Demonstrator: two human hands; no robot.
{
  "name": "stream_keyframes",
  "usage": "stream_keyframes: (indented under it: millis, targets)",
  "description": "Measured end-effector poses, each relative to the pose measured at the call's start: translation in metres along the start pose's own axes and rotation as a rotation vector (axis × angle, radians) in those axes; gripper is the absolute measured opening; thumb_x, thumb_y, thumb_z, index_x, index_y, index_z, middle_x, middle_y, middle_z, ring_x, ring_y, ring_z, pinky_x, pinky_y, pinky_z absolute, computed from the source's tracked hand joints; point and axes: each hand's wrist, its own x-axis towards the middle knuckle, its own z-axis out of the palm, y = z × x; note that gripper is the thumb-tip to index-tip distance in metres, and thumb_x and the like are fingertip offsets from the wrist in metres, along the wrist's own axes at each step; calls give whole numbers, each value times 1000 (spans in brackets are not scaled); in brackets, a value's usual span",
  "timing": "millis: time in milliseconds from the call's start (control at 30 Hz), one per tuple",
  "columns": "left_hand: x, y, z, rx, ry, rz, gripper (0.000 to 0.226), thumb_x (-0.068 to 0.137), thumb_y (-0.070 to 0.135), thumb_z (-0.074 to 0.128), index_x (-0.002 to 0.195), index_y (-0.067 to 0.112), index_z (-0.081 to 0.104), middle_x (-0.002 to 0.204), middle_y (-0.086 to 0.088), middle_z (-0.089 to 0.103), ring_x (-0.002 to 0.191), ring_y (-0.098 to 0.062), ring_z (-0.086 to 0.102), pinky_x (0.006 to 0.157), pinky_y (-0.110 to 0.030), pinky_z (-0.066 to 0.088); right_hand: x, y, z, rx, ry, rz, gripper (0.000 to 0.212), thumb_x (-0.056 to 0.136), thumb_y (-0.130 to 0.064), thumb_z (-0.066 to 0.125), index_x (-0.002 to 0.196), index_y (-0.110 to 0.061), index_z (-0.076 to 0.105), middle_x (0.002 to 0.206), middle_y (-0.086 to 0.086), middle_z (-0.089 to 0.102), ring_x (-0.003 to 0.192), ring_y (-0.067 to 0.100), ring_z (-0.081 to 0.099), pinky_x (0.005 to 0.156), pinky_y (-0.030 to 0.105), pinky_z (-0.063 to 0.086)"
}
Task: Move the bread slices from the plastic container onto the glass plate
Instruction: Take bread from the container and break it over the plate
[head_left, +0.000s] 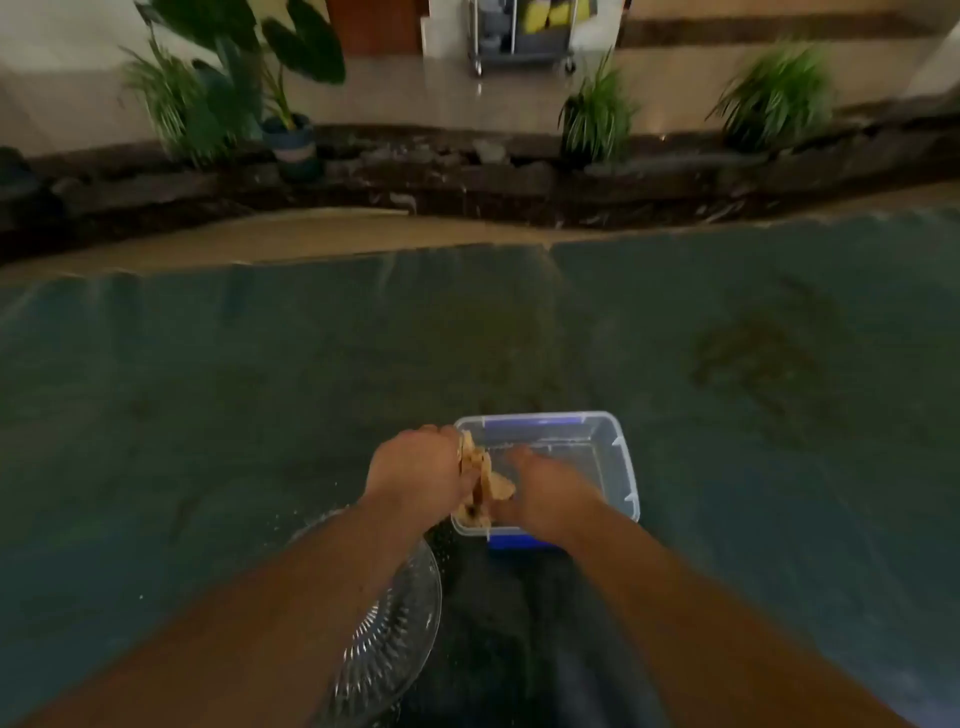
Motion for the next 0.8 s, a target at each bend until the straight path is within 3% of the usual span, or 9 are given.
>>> stream_keyframes:
  millis: [100, 200, 433, 633, 800]
  targets:
    - [12, 4, 27, -3, -50, -55, 40, 91, 60, 61, 111, 25, 59, 92, 2, 59, 77, -17, 55, 61, -36, 44, 24, 6, 23, 56, -54, -70, 54, 84, -51, 76, 130, -30, 55, 124, 3, 68, 113, 28, 63, 101, 50, 47]
    - [20, 9, 43, -57, -29, -52, 40, 93, 58, 59, 117, 26, 53, 98, 0, 61, 81, -18, 56, 63, -35, 43, 42, 8, 35, 24, -99, -40, 57, 83, -54, 75, 130, -28, 55, 120, 3, 68, 110, 28, 64, 101, 55, 49]
    - [36, 18, 60, -80, -18, -106, 32, 100, 54, 51, 110, 25, 58, 92, 0, 58, 78, -17, 57, 64, -33, 45, 66, 20, 51, 65, -74, -33, 55, 84, -48, 76, 128, -27, 52, 110, 0, 69, 99, 22, 64, 94, 46, 53]
    - [43, 20, 61, -378, -54, -264, 18, 94, 46, 69, 86, 31, 64, 86, 2, 65, 73, -11, 58, 57, -28, 39, 70, 30, 55, 143, -54, -55, 31, 93, -34, 71, 119, -30, 54, 94, -8, 61, 88, 16, 60, 90, 41, 53]
    - [46, 24, 59, -531, -91, -327, 28, 94, 37, 72, 68, 32, 62, 73, 6, 66, 64, -5, 58, 51, -23, 37, 65, 38, 49, 166, -80, -40, 18, 95, -32, 68, 105, -32, 54, 90, -8, 63, 86, 15, 62, 88, 40, 52]
